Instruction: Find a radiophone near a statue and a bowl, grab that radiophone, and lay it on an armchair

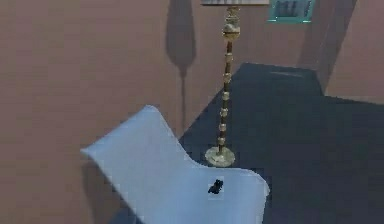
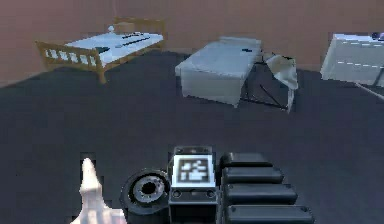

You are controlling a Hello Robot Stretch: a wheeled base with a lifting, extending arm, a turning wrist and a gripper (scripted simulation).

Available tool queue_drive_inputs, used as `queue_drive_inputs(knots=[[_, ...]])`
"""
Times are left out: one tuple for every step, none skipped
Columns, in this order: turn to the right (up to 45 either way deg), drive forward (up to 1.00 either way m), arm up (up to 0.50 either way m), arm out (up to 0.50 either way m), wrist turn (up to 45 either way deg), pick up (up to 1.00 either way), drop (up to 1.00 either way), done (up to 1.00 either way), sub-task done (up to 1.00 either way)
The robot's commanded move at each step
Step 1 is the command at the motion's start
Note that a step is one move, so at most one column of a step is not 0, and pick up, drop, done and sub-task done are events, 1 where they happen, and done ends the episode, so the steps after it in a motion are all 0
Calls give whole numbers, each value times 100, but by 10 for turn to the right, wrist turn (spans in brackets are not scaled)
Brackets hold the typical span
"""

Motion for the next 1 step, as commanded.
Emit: queue_drive_inputs(knots=[[450, 0, 0, 0, 0, 0, 0, 0, 0]])
